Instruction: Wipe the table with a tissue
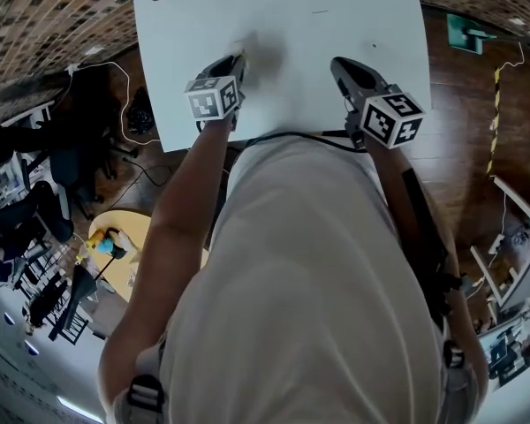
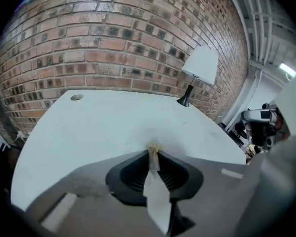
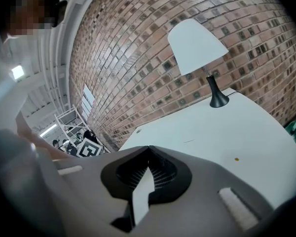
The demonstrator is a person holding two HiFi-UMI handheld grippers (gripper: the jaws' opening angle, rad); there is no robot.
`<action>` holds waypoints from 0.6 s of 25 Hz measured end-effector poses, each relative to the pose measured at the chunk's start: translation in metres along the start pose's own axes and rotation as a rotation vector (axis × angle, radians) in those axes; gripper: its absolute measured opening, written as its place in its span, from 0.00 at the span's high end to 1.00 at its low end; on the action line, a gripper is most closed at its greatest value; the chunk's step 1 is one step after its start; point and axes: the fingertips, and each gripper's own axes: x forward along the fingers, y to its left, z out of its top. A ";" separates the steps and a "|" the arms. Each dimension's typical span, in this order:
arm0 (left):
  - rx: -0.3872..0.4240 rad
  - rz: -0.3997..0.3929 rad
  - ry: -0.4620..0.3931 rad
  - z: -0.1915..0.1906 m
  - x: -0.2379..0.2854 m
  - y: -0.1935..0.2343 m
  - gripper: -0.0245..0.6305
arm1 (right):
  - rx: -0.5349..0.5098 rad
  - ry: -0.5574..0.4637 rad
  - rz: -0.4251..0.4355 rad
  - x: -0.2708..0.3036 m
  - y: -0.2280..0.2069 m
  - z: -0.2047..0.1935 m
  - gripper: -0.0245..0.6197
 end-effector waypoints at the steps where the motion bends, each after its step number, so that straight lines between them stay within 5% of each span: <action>1: -0.028 0.003 -0.008 0.001 0.004 0.003 0.87 | 0.011 0.000 0.006 0.001 -0.001 0.005 0.95; 7: -0.249 0.091 -0.036 0.015 0.019 0.047 0.87 | 0.014 0.024 0.058 0.000 0.000 0.017 0.95; 11: -0.155 0.035 0.006 0.037 0.045 0.037 0.87 | 0.057 0.044 0.013 -0.017 -0.018 0.005 0.95; 15: -0.039 0.169 0.089 0.043 0.060 0.050 0.87 | 0.096 0.028 -0.021 -0.027 -0.032 0.000 0.95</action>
